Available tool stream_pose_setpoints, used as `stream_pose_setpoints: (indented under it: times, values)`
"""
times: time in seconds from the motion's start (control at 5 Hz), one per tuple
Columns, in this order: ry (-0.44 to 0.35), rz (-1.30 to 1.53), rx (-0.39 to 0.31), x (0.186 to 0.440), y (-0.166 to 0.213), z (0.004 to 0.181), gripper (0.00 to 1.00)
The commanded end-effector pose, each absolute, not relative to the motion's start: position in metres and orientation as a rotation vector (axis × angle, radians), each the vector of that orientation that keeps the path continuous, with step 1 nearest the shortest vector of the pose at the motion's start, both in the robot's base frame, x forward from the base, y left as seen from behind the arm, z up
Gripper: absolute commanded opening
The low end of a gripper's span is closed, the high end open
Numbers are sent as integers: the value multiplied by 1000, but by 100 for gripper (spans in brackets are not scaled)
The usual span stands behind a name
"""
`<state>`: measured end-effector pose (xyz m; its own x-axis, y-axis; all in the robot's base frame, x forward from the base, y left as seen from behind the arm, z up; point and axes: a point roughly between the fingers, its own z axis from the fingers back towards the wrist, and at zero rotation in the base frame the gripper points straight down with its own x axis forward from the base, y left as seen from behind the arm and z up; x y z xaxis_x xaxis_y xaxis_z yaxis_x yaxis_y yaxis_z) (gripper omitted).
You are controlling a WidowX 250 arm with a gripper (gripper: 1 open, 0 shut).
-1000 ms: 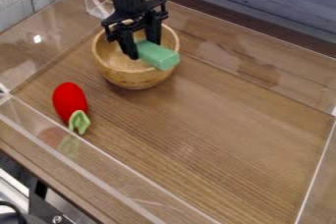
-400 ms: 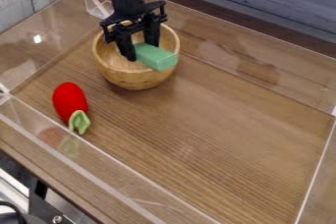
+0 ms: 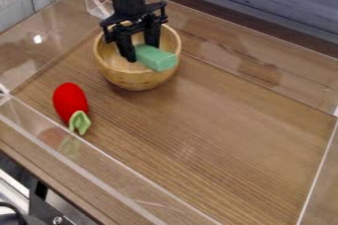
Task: Put the green block in the brown bowl
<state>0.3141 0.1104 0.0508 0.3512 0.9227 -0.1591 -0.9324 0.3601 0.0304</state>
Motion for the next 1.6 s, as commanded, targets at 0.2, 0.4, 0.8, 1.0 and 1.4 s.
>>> stream_pose_setpoints:
  times: [0.2,0.4,0.8,1.0,1.4]
  values:
    - [118,1177,-64,325,111,64,0]
    - [126,1169,-57,325,110,64,0]
    - [143,1153,-46,325,107,63,0]
    - [151,1145,-41,325,106,63,0]
    - [166,1130,-31,325,103,62,0]
